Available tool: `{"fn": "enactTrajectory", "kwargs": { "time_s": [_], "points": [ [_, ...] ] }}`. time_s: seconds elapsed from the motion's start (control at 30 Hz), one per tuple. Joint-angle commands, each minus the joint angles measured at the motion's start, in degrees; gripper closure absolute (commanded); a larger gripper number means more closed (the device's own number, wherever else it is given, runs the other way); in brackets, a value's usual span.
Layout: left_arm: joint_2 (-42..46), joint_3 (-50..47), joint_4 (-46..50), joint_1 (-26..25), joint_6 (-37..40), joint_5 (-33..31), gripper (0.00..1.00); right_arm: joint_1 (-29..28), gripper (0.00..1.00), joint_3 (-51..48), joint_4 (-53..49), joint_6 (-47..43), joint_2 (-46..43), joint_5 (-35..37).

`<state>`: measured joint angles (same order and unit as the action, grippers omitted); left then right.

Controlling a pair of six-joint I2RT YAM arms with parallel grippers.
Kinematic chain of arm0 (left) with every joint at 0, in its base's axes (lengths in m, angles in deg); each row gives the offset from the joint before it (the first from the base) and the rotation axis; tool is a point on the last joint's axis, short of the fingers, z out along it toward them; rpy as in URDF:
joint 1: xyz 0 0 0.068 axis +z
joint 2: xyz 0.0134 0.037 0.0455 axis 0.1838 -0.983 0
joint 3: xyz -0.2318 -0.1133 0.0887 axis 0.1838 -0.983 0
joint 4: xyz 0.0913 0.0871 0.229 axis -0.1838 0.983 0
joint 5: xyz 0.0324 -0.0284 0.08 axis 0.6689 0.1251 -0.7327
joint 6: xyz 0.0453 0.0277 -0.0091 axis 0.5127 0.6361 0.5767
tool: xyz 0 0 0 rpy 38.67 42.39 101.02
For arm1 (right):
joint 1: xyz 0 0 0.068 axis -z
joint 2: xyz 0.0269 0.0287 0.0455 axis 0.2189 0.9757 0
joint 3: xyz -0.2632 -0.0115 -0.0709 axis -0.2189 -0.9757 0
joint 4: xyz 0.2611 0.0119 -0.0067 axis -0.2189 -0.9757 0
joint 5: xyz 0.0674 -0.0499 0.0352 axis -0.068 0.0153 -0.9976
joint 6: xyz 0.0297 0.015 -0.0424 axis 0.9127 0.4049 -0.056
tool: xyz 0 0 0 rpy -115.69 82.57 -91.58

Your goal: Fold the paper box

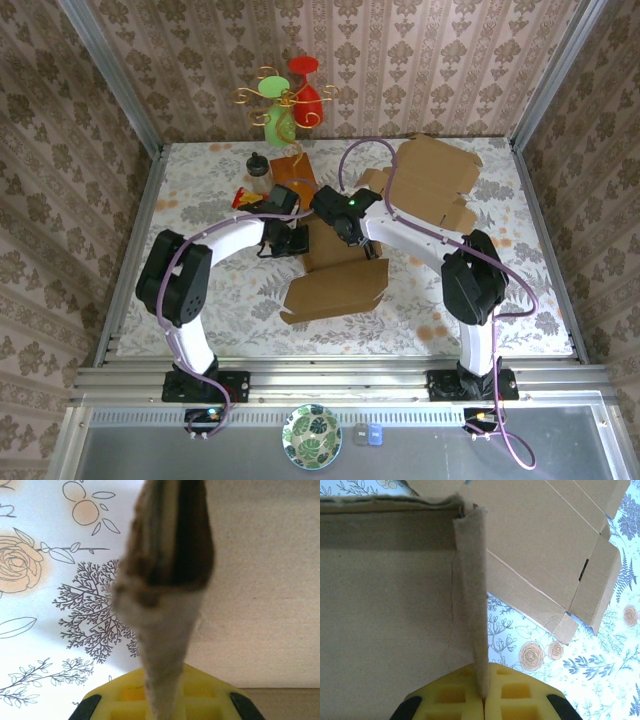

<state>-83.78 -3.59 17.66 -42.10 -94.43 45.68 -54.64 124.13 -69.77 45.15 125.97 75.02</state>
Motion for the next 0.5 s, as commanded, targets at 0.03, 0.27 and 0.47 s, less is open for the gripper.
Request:
{"fn": "enactTrajectory", "kwargs": {
  "time_s": [0.03, 0.27, 0.47],
  "points": [
    [-2.4, 1.1, 5.3, -1.0, -0.7, -6.9, 1.00, 0.3, 1.00, 0.4, -1.8, 2.3, 1.3, 1.9],
    [-1.5, 2.6, 6.2, -1.2, -1.2, -5.9, 0.82, 0.7, 1.00, 0.0, -2.0, 3.3, 2.0, 0.7],
    [0.6, 4.7, 9.0, -1.1, -1.7, -3.1, 0.58, 1.7, 1.00, -0.9, -2.2, 4.6, 2.5, -1.5]
  ]
}}
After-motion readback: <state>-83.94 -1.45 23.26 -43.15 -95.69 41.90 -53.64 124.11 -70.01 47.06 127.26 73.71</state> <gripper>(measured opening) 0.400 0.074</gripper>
